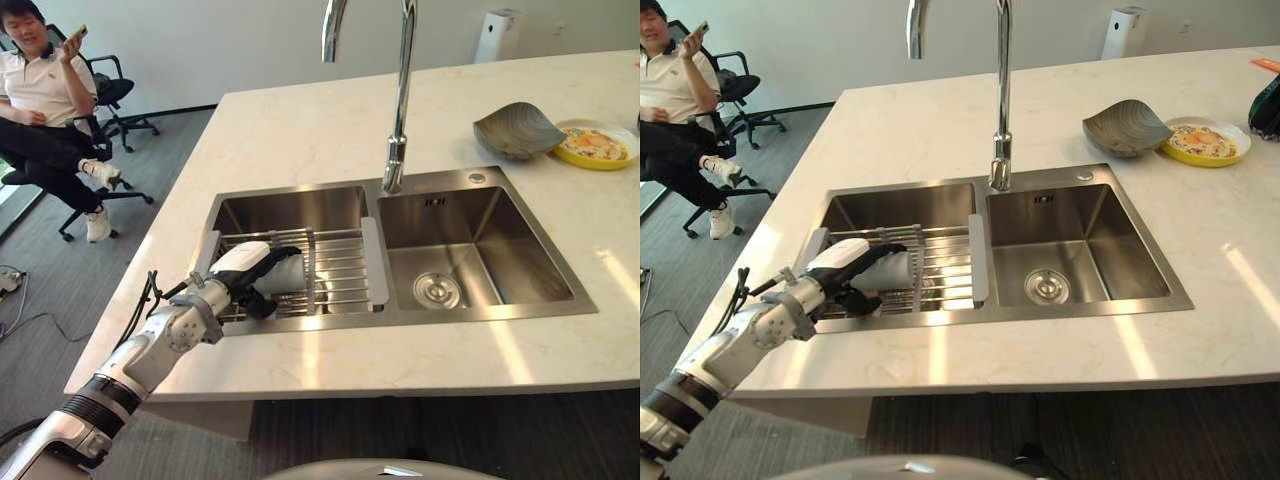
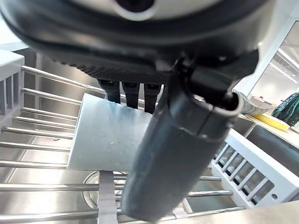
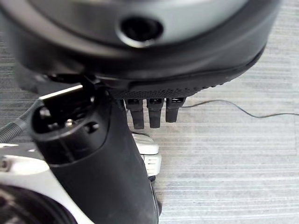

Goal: Place the dishes in the dishwasher.

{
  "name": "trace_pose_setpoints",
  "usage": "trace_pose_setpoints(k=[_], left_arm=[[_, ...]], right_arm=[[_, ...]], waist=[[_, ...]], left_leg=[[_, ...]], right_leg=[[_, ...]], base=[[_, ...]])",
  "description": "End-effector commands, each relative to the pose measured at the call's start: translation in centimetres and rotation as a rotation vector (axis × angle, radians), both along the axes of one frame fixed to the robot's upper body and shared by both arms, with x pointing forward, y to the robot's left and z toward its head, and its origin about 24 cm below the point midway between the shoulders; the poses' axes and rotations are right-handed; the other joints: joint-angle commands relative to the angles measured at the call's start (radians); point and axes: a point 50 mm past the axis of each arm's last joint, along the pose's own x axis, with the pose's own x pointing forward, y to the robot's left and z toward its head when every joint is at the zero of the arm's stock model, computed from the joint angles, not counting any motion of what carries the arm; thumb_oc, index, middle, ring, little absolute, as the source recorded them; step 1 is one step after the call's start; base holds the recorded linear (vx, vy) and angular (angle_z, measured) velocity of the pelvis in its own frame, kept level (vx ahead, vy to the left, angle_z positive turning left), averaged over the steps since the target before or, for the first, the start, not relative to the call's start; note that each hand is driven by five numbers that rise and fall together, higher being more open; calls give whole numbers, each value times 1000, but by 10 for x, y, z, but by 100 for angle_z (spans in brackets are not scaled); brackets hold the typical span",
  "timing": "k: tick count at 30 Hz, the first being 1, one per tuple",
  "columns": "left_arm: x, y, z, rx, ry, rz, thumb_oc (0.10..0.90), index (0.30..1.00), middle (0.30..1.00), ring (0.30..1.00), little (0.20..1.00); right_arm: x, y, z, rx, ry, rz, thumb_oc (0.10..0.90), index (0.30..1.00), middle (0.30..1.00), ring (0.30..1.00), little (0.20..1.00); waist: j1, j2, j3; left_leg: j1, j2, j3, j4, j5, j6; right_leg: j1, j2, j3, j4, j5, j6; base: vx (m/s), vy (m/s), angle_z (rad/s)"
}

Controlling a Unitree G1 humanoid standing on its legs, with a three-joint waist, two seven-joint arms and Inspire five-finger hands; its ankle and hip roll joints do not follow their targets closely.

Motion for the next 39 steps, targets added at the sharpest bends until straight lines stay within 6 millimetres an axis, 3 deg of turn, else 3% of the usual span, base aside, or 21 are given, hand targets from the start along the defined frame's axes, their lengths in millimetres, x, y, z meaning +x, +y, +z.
trace_pose_setpoints(k=[1,9,11,18,19,20,32,39], left_arm=[[36,3,57,44,-272,31,800,900,900,900,900],[41,16,40,137,-251,106,800,900,900,900,900],[45,19,28,186,-201,140,800,900,900,900,900],[52,17,10,256,-90,151,800,900,900,900,900],[54,15,9,263,-80,146,541,512,512,512,512],[55,14,8,263,-69,145,400,300,300,300,300],[62,-7,13,358,-90,10,400,300,300,300,300],[50,-9,54,201,-298,-61,400,300,300,300,300]], right_arm=[[33,2,0,12,-94,21,800,900,900,900,900],[38,-1,1,-1,-107,17,800,900,900,900,900],[40,-3,2,-9,-107,22,800,900,900,900,900],[46,-8,4,-18,-111,26,800,900,900,900,900],[46,-9,4,-19,-110,28,800,900,900,900,900],[46,-9,4,-17,-107,29,800,900,900,900,900],[46,-17,6,-37,-103,41,800,900,900,900,900],[45,-10,4,-22,-124,34,800,900,900,900,900]], waist=[[-10,-36,6],[-12,-39,6],[-17,-41,7],[-25,-42,16],[-25,-42,18],[-25,-42,19],[-31,-41,25],[-17,-46,15]], left_leg=[[-8,84,-15,4,-2,-94],[-5,83,-10,4,-5,-94],[-4,83,-7,4,-7,-93],[-10,83,-4,4,-7,-90],[-11,82,-4,4,-8,-89],[-11,81,-3,4,-8,-89],[-8,82,-3,4,-13,-91],[-7,86,-10,4,-7,-98]], right_leg=[[46,-67,-20,17,-90,102],[46,-69,-22,17,-88,102],[45,-69,-20,17,-87,101],[35,-69,-12,17,-85,103],[33,-69,-10,17,-85,103],[31,-69,-8,17,-84,103],[36,-71,-13,17,-87,105],[43,-71,-25,17,-87,106]], base=[[0,0,0],[0,0,0],[0,0,0],[0,0,0],[0,0,0],[0,0,0],[0,0,0],[5,-16,0]])
